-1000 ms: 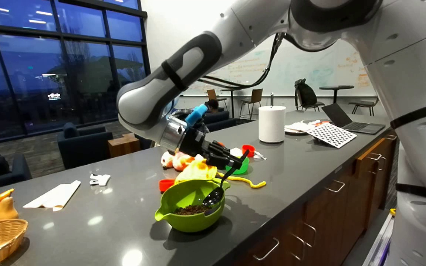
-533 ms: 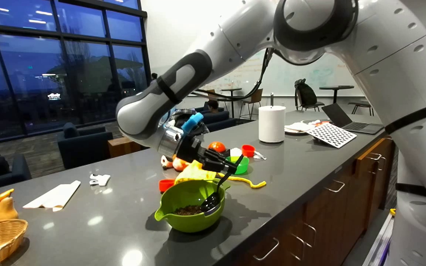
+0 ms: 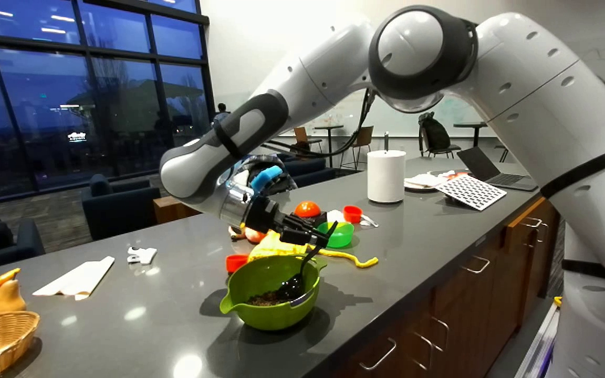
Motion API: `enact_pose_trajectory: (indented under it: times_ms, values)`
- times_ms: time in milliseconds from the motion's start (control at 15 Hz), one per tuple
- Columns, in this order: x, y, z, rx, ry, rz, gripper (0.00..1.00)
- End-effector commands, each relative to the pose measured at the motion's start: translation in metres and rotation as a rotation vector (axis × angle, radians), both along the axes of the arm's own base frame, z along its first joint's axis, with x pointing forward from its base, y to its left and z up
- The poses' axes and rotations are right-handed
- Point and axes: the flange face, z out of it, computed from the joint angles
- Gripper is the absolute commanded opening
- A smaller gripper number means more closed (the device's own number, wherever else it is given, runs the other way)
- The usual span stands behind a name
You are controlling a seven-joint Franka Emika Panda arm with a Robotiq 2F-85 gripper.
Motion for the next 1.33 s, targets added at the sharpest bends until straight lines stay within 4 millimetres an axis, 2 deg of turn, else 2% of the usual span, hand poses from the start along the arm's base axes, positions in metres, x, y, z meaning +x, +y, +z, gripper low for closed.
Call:
enact_pose_trajectory:
  times_ms: [0,267,533,933,1267]
  values:
    - [0.016,0.006,-0.003,-0.012,0.033,0.008,0.06]
    - [0.022,0.017,-0.008,-0.019,0.055,0.000,0.06]
    - [0.021,0.038,-0.011,-0.038,0.072,0.011,0.06]
    - [0.013,0.072,-0.014,-0.069,0.097,0.037,0.06]
    - [0.004,0.088,-0.010,-0.101,0.103,0.048,0.06]
